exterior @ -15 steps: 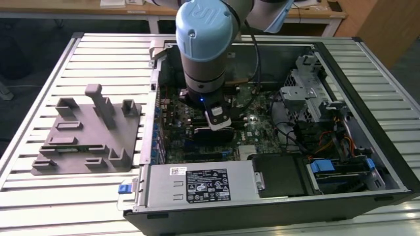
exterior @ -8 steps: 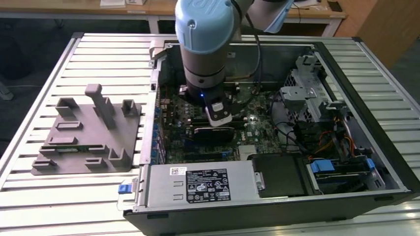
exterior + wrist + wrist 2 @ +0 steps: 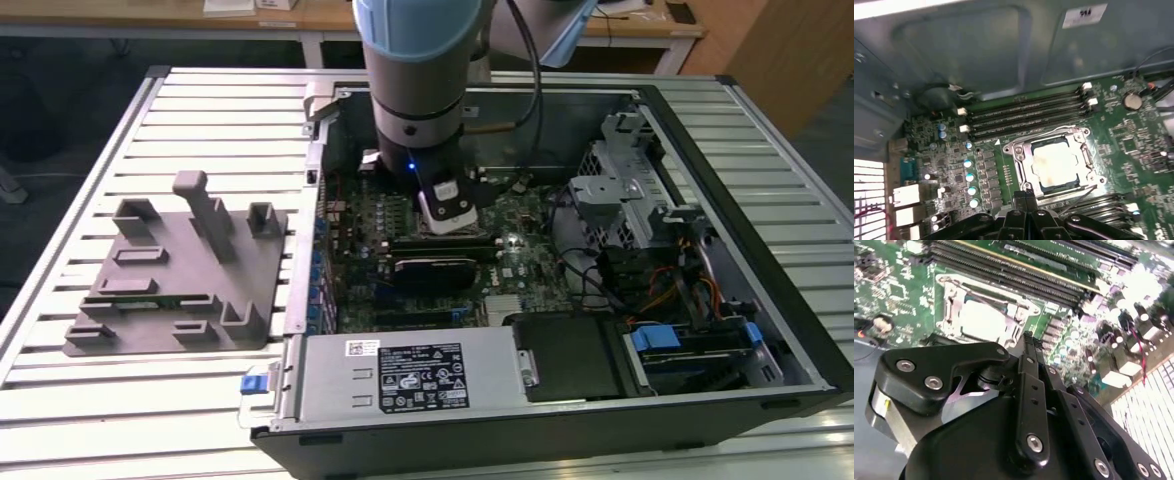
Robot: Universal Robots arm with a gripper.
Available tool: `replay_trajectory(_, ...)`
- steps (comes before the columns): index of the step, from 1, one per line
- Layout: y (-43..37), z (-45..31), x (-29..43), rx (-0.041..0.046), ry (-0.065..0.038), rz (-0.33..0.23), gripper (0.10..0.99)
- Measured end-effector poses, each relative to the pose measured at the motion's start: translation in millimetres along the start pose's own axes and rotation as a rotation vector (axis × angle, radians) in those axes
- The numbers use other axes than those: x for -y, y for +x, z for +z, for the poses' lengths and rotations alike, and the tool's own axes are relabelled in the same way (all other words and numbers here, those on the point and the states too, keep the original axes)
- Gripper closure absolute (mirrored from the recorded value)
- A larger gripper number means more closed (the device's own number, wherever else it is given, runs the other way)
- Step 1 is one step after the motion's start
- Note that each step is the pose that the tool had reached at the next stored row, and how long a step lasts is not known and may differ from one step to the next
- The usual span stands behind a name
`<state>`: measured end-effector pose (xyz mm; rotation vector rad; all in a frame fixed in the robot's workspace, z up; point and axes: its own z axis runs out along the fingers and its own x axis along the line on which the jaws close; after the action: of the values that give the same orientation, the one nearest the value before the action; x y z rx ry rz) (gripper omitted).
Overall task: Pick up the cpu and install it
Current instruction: 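Install the second cpu locking lever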
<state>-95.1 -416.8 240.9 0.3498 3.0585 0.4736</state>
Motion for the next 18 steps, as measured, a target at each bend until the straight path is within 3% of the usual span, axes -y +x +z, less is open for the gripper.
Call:
replay_trajectory(3,-0.6,-6.4,-2.2,0.0004,0.002,0.0,0.98)
replay_trajectory(8,-5.5,-8.4,-4.0,0.0063,0.021,0.005,0.98)
replay_trajectory(13,-10.5,-8.6,-3.0,0.0087,0.022,0.013,0.98)
replay_trajectory(18,-13.2,-8.2,3.4,0.01,0.021,0.017,0.98)
